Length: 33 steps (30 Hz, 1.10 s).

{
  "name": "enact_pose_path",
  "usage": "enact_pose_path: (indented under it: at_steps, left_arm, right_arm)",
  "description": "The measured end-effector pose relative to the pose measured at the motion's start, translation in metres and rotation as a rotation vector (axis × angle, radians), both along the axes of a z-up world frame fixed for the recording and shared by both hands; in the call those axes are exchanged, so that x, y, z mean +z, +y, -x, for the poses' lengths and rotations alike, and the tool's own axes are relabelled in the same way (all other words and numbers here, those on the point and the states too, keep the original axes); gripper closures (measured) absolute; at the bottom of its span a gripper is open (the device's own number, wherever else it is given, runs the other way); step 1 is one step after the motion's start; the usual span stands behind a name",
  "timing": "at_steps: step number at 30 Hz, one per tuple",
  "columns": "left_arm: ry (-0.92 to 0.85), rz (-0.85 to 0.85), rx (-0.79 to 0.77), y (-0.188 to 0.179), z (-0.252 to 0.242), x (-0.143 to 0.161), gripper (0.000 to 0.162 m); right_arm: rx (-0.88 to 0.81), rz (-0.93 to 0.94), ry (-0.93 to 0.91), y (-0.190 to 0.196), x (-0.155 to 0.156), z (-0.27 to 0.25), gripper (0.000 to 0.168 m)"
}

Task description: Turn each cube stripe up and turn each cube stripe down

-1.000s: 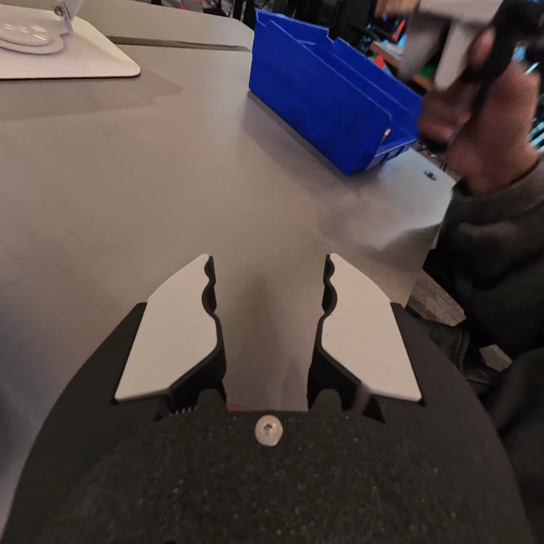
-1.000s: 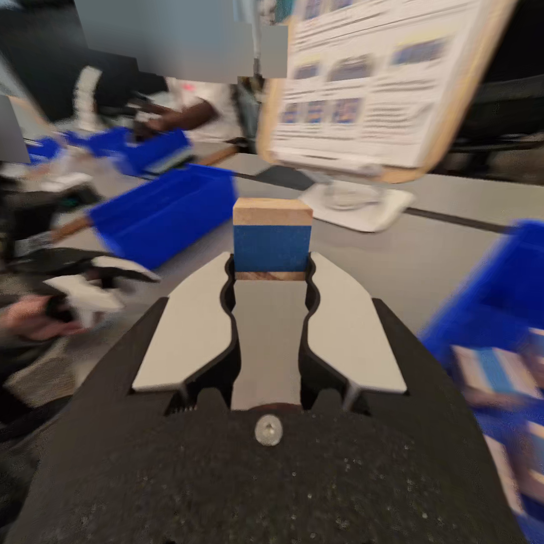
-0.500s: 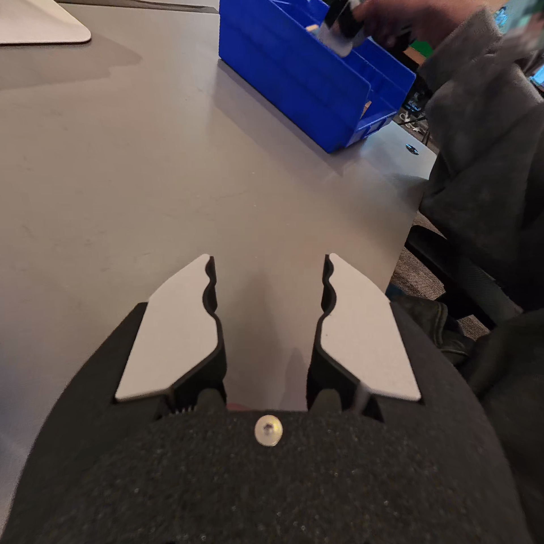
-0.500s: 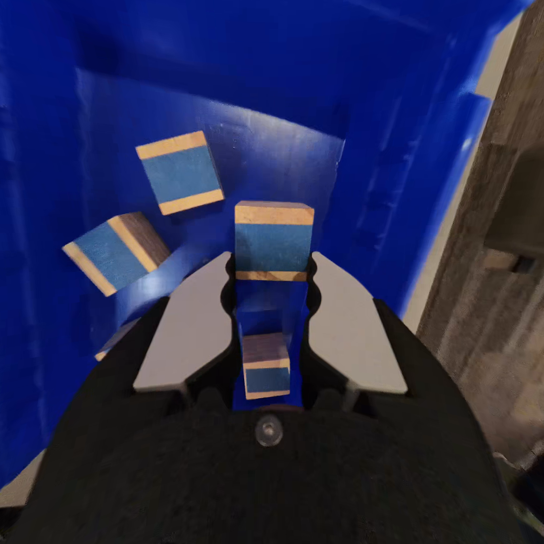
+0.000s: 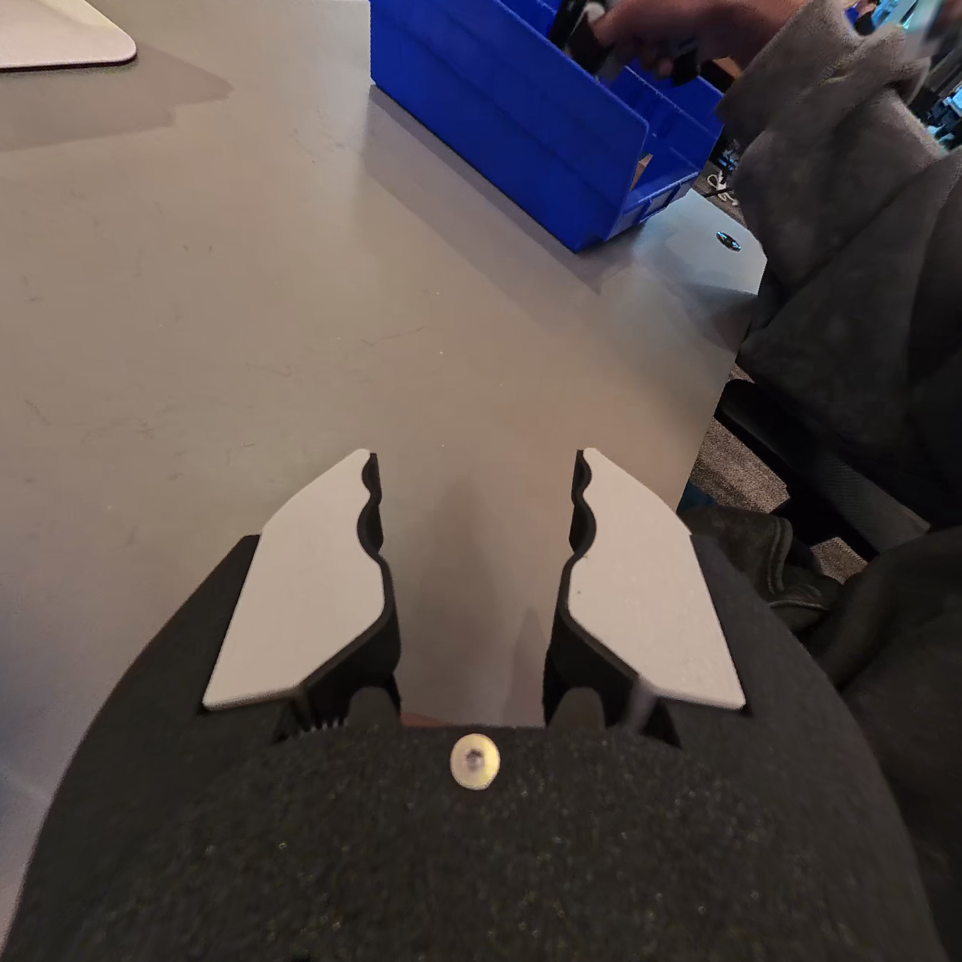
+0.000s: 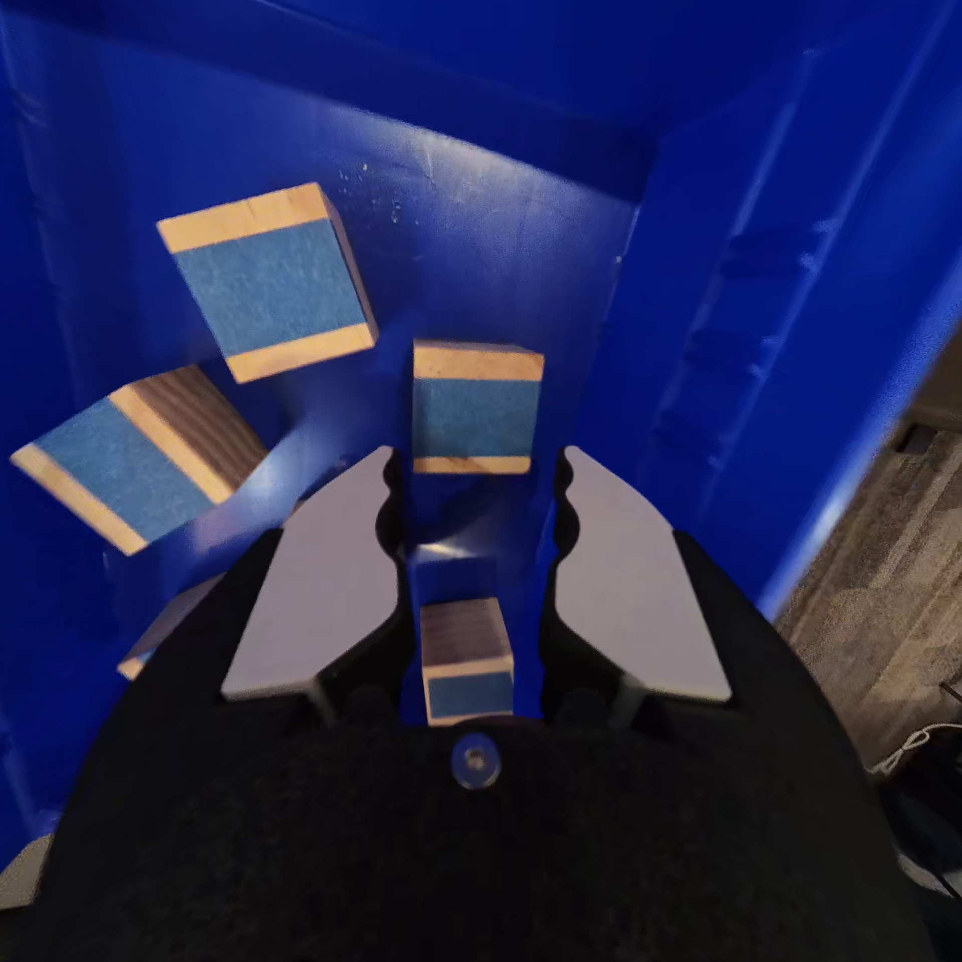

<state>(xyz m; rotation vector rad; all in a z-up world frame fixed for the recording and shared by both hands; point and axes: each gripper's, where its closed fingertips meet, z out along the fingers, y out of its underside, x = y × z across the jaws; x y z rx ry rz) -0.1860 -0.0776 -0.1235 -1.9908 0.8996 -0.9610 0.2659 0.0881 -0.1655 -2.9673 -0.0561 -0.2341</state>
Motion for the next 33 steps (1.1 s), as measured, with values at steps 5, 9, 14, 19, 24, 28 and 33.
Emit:
enact_pose_path:
  at_steps: [5, 9, 14, 19, 24, 28, 33]
  left_arm:
    - [0.007, -0.041, 0.034, 0.007, 0.006, 0.003, 0.092]
    - [-0.002, -0.091, 0.116, 0.022, 0.016, 0.009, 0.093]
    - [0.030, -0.201, 0.299, 0.046, 0.041, 0.017, 0.090]
    - [0.063, -0.354, 0.476, 0.062, 0.068, 0.033, 0.090]
    - [0.146, -0.423, 0.533, 0.068, 0.075, 0.026, 0.093]
    - [0.151, -0.392, 0.513, 0.067, 0.070, 0.019, 0.093]
    - [0.160, -0.365, 0.502, 0.067, 0.068, 0.014, 0.093]
  right_arm:
    - [0.136, -0.459, 0.156, -0.008, 0.092, 0.054, 0.108]
    - [0.465, -1.053, 0.627, -0.057, 0.169, 0.198, 0.109]
    - [0.542, -1.355, 0.619, -0.111, 0.129, 0.288, 0.109]
    - [0.634, -1.270, 0.601, -0.124, 0.092, 0.335, 0.111]
    - [0.598, -1.230, 0.698, -0.129, 0.088, 0.338, 0.112]
    - [0.637, -1.268, 0.622, -0.133, 0.092, 0.334, 0.114]
    - [0.648, -1.260, 0.669, -0.139, 0.095, 0.341, 0.116]
